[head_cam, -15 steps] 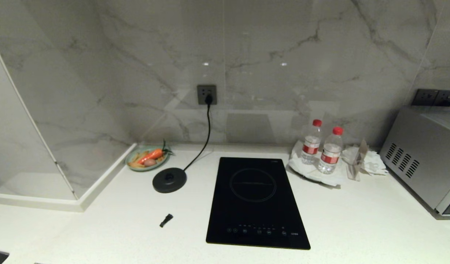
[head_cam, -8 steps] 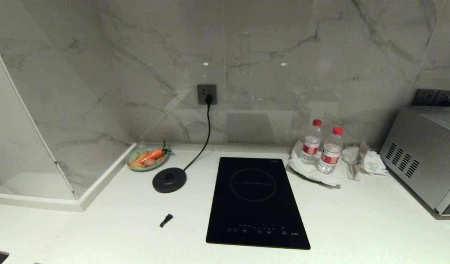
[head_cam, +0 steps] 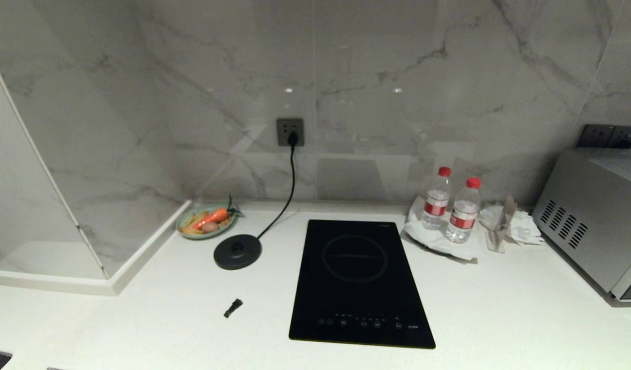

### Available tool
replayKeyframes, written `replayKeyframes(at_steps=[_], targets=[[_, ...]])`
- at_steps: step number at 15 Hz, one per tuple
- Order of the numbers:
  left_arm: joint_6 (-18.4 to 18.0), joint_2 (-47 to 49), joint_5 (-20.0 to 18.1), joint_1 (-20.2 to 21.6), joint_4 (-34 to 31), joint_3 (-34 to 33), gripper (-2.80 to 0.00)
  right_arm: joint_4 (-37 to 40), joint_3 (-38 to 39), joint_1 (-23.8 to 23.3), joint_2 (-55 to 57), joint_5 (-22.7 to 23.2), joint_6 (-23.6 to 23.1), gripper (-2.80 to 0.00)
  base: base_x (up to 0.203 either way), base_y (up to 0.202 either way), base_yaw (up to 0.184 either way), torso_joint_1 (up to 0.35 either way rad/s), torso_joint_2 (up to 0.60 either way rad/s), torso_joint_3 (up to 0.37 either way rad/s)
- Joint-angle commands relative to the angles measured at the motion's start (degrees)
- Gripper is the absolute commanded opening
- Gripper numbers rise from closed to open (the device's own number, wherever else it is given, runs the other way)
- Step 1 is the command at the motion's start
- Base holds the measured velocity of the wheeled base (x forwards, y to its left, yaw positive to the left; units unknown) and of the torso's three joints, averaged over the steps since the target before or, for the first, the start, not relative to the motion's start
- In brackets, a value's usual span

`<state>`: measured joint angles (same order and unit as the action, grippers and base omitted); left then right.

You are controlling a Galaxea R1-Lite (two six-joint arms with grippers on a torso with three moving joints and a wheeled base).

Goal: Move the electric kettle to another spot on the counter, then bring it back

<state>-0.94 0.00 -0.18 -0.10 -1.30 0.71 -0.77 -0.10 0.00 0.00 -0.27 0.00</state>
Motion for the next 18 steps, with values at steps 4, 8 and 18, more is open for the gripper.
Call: replayKeyframes(at_steps=[4,8,18], targets=[[0.0,0.1,0.0,0.0,0.0,0.1,-2.8,0.4,-0.1,0.0,0.1,-0.2,0.8,-2.8,0.0,0.0,0.0,-0.127,0.32,0.179],[-0.1,0.2,0.0,-0.1,-0.1,0.1,-2.8,0.4,-0.1,0.1,0.1,-0.2,0.9,-2.8,0.0,0.0,0.0,-0.129,0.32,0.189],[0.4,0.2,0.1,-0.2,-0.3,0.2,-2.8,0.5,-0.1,0.1,0.1,-0.2,0.9,-2.8,0.0,0.0,0.0,-0.132,0.34,0.208]])
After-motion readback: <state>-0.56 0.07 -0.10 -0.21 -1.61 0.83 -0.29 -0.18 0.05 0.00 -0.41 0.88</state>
